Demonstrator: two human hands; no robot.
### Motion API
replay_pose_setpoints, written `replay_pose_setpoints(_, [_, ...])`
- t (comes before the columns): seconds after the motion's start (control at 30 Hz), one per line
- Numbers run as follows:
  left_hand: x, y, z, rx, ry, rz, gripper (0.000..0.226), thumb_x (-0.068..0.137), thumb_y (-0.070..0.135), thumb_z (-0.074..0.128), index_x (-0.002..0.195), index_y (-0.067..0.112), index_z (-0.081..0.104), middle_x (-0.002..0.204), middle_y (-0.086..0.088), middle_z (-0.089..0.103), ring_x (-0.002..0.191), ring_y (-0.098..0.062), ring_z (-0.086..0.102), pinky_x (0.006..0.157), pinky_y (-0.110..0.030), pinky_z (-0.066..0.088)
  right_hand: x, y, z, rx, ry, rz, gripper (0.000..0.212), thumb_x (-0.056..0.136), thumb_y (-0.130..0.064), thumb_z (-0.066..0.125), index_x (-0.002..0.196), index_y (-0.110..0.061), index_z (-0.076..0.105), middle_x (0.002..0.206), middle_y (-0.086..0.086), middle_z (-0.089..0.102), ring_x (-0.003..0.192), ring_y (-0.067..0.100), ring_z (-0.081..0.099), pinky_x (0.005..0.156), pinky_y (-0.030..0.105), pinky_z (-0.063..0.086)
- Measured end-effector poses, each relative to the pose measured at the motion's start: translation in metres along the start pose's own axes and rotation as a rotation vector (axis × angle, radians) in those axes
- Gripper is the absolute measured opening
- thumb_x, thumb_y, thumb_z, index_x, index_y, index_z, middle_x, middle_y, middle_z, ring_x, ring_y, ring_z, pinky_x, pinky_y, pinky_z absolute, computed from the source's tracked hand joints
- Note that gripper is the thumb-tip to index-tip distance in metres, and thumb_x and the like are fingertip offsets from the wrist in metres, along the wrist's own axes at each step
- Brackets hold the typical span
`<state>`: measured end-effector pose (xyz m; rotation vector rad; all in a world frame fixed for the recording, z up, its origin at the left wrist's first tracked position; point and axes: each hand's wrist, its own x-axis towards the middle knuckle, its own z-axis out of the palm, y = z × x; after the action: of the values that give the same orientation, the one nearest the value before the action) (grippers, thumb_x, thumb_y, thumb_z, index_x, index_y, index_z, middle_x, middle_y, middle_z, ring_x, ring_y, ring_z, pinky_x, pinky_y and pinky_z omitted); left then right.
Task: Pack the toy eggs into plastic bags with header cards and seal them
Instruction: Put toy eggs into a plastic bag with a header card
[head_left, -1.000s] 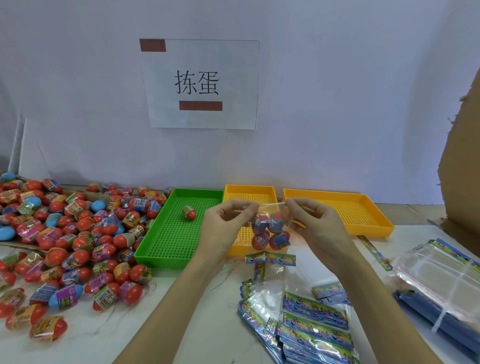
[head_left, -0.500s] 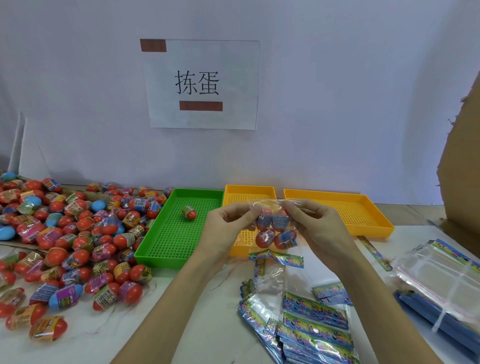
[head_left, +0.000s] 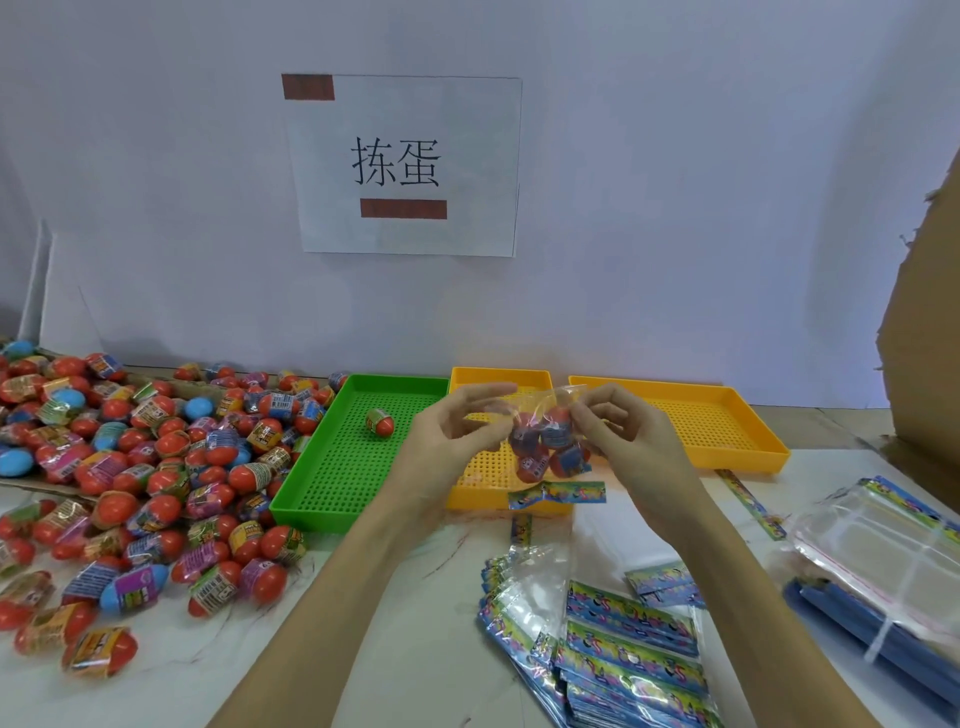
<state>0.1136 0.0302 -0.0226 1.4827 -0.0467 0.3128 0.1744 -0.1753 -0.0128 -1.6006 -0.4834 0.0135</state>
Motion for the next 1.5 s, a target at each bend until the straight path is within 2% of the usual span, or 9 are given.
replay_pose_setpoints(0.2, [-0.007, 0.005, 0.013, 0.202, 0.018, 0.093, 0.016, 0.089, 0.042, 0.078, 0.099, 0.030, 0.082, 0.093, 0.007, 0.076, 0.092, -0.020, 0.072, 0.073, -0.021, 0.055, -0.004, -0.011, 0.008, -0.217, -0.144, -0.216, 0.009, 0.096, -0.016, 0.069, 0.094, -0.008, 0.072, 0.079, 0.005, 0.072, 0.073, 0.018, 0.068, 0.065, 0.026, 0.057])
replay_pose_setpoints(0.3, [-0.005, 0.008, 0.009, 0.234, 0.045, 0.105, 0.017, 0.084, 0.041, 0.083, 0.087, 0.024, 0.082, 0.089, 0.002, 0.076, 0.091, -0.026, 0.069, 0.077, -0.037, 0.054, -0.005, -0.014, 0.007, -0.307, -0.150, -0.294, 0.007, 0.096, -0.014, 0.071, 0.094, -0.008, 0.073, 0.074, 0.000, 0.069, 0.065, 0.012, 0.063, 0.061, 0.019, 0.048])
replay_pose_setpoints(0.5, [-0.006, 0.014, 0.003, 0.307, -0.024, 0.151, 0.008, 0.089, 0.038, 0.081, 0.096, 0.037, 0.082, 0.089, 0.010, 0.074, 0.086, -0.019, 0.066, 0.072, -0.032, 0.055, -0.004, -0.018, 0.006, -0.316, -0.115, -0.316, 0.006, 0.093, -0.017, 0.073, 0.094, -0.013, 0.076, 0.078, -0.005, 0.071, 0.071, 0.009, 0.066, 0.066, 0.017, 0.051])
replay_pose_setpoints(0.67, [-0.003, 0.013, 0.011, -0.077, 0.237, 0.029, 0.009, 0.089, 0.022, 0.081, 0.095, 0.016, 0.080, 0.086, 0.002, 0.078, 0.073, -0.008, 0.069, 0.064, -0.019, 0.054, -0.001, -0.013, -0.004, -0.232, -0.073, -0.152, 0.015, 0.095, -0.031, 0.071, 0.107, -0.025, 0.077, 0.096, -0.008, 0.077, 0.093, 0.011, 0.072, 0.076, 0.022, 0.057])
replay_pose_setpoints(0.77, [-0.001, 0.011, 0.007, -0.277, 0.203, -0.092, 0.014, 0.091, 0.020, 0.077, 0.101, 0.010, 0.077, 0.087, 0.002, 0.077, 0.072, -0.006, 0.069, 0.061, -0.021, 0.055, -0.001, -0.008, -0.003, -0.070, -0.021, -0.007, 0.022, 0.089, -0.035, 0.074, 0.100, -0.017, 0.079, 0.094, 0.006, 0.078, 0.095, 0.027, 0.073, 0.077, 0.029, 0.060])
replay_pose_setpoints(0.9, [-0.001, 0.006, 0.005, -0.141, 0.181, -0.094, 0.034, 0.082, 0.036, 0.081, 0.100, 0.008, 0.077, 0.089, 0.002, 0.074, 0.075, -0.010, 0.066, 0.063, -0.023, 0.055, -0.002, -0.008, 0.001, 0.046, -0.043, 0.066, 0.024, 0.085, -0.034, 0.075, 0.093, -0.012, 0.079, 0.092, 0.012, 0.078, 0.092, 0.026, 0.073, 0.077, 0.030, 0.060])
replay_pose_setpoints(1.1, [0.004, 0.000, -0.009, -0.145, 0.350, -0.018, 0.015, 0.092, 0.027, 0.076, 0.088, 0.013, 0.070, 0.072, 0.004, 0.064, 0.064, -0.010, 0.058, 0.063, -0.023, 0.052, 0.000, -0.014, -0.016, 0.194, 0.056, 0.110, 0.030, 0.082, -0.029, 0.074, 0.096, -0.003, 0.075, 0.099, 0.019, 0.075, 0.086, 0.024, 0.071, 0.074, 0.029, 0.060])
replay_pose_setpoints(1.33, [-0.003, -0.002, 0.011, 0.199, 0.051, 0.005, 0.056, 0.083, 0.059, 0.069, 0.133, 0.033, 0.063, 0.121, 0.018, 0.070, 0.106, 0.007, 0.066, 0.079, -0.007, 0.050, 0.001, -0.012, -0.020, 0.246, -0.034, 0.161, 0.029, 0.084, -0.025, 0.072, 0.099, 0.000, 0.075, 0.100, 0.016, 0.076, 0.090, 0.024, 0.072, 0.075, 0.030, 0.061])
replay_pose_setpoints(1.5, [-0.004, -0.002, 0.009, 0.085, 0.106, -0.039, 0.022, 0.095, 0.033, 0.072, 0.107, 0.016, 0.077, 0.098, 0.004, 0.079, 0.085, -0.006, 0.071, 0.073, -0.013, 0.052, 0.001, -0.012, -0.017, 0.252, -0.118, 0.177, 0.024, 0.085, -0.026, 0.072, 0.095, -0.004, 0.077, 0.099, 0.015, 0.076, 0.090, 0.020, 0.073, 0.076, 0.030, 0.061])
